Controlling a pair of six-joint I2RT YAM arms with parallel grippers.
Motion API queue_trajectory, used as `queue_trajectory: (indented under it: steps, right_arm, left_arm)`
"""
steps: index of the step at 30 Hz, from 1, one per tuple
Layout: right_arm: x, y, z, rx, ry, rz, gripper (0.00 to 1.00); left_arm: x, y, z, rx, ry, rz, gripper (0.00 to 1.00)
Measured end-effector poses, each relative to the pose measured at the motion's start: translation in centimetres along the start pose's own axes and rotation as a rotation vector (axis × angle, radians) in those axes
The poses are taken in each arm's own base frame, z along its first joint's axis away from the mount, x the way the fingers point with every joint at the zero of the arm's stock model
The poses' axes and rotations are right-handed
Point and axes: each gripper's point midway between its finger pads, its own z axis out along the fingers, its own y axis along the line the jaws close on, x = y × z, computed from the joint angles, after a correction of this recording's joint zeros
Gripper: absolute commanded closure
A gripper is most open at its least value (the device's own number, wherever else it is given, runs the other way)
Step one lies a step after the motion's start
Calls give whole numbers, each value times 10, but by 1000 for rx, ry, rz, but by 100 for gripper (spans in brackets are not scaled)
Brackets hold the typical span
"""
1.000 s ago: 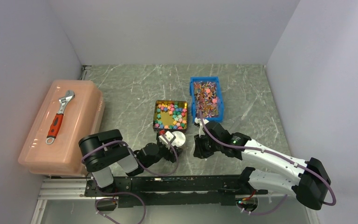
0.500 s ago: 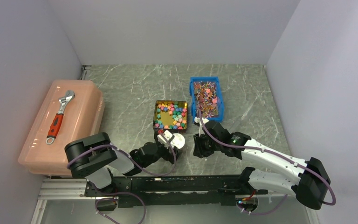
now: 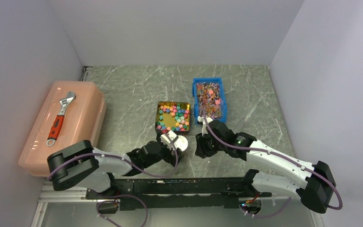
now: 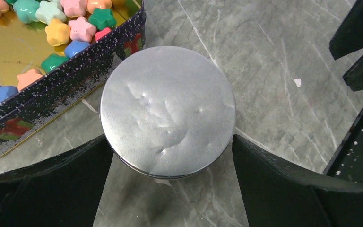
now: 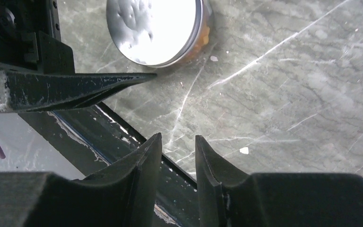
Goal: Pack the candies
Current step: Reset both arms
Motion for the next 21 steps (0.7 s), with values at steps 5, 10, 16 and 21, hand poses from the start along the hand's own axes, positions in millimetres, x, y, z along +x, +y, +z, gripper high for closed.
queue_trajectory:
  steps: [5, 10, 16, 21]
  right_arm:
    - [-12, 4, -4, -6, -32, -18, 53]
    - [-28, 8, -10, -4, -69, -35, 46]
    - [-47, 10, -15, 14, -116, -55, 37]
    - [-64, 7, -21, 50, -165, -81, 27]
  left_arm:
    - [-14, -6, -4, 2, 54, 11, 1]
    - [-23, -7, -19, -1, 117, 23, 1]
    - [-48, -2, -42, -48, 137, 33, 1]
    - [-90, 4, -57, -118, 116, 36, 0]
